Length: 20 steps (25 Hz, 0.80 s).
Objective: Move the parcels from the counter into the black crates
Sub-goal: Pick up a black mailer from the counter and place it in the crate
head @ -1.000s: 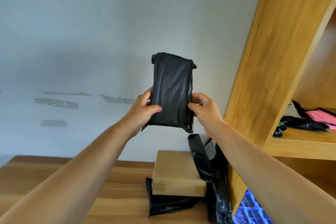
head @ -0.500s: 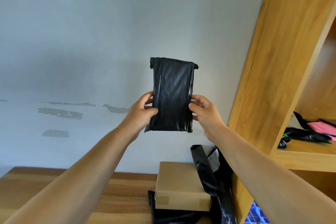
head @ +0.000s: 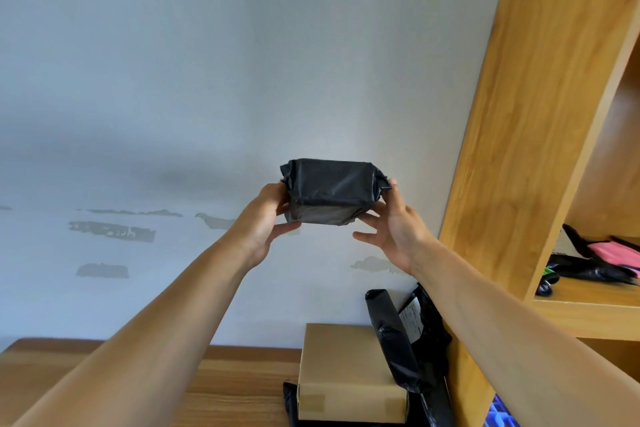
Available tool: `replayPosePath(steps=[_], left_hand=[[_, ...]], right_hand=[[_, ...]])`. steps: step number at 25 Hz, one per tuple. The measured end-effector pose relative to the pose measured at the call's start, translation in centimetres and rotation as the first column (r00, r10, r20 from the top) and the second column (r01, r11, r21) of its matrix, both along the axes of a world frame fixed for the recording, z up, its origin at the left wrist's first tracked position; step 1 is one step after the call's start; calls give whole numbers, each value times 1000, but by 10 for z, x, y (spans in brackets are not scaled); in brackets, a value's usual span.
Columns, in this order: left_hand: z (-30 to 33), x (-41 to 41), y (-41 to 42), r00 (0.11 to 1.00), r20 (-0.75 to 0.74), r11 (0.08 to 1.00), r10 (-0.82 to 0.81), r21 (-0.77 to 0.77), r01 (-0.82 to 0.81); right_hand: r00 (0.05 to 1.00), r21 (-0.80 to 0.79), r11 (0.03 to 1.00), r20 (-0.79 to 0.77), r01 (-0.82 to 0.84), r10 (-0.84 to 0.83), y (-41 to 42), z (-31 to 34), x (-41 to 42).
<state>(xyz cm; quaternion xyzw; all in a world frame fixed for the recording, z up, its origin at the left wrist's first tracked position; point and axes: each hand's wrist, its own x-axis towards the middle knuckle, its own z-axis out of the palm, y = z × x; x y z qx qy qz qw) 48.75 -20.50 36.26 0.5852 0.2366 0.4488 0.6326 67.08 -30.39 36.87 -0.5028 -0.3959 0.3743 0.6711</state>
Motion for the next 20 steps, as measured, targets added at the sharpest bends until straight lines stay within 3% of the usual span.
replayPosePath(steps=[9,15,20], left_hand=[[-6,-4,8,996,75,999,-40,18,38],[-14,-9,15,998,46,973,-45,230,33],[-11,-11,16,997,56,969,-46,244,31]], right_hand=[[994,-30,996,-74,-88,86,2,-5,9],[998,-78,995,-8,-67,66,4,-3,11],[995,-32,996,-63,-78,76,7,-10,4]])
